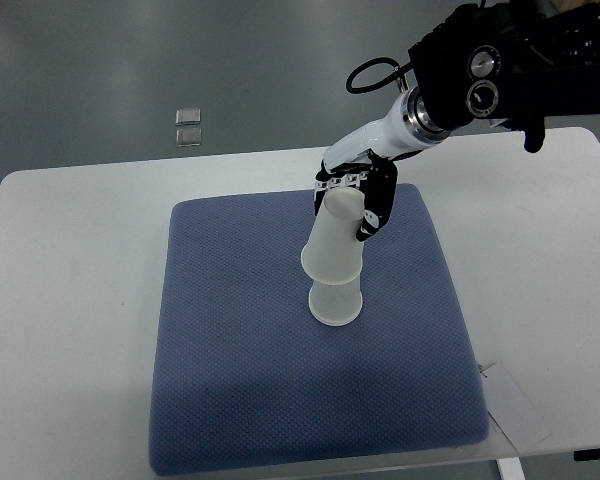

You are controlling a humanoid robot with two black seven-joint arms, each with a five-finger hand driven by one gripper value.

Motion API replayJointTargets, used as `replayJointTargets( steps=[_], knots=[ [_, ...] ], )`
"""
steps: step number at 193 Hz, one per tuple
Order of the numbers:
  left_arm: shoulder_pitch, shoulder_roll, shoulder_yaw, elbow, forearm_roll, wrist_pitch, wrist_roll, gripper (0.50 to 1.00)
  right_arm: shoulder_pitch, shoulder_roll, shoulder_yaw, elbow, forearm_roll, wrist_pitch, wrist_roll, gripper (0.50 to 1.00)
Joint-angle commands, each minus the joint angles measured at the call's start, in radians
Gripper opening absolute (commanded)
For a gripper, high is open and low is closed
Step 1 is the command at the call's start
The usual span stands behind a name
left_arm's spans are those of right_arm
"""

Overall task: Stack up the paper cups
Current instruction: 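Press the held cup down over the lower cup with the right hand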

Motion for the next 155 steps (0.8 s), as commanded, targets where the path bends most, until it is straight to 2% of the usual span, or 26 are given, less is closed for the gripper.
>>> replayJointTargets(
  steps=[1, 155],
  knots=[
    [0.000, 0.000, 0.000, 0.000, 0.001, 0.000, 0.000, 1.000, 0.000, 0.000, 0.000, 0.000, 0.000, -0.002, 0.000, 0.752],
    [0.000, 0.000, 0.000, 0.000, 0.001, 0.000, 0.000, 1.000, 0.004, -0.003, -0.017, 0.000, -0.005, 0.011, -0.005, 0.772]
  ],
)
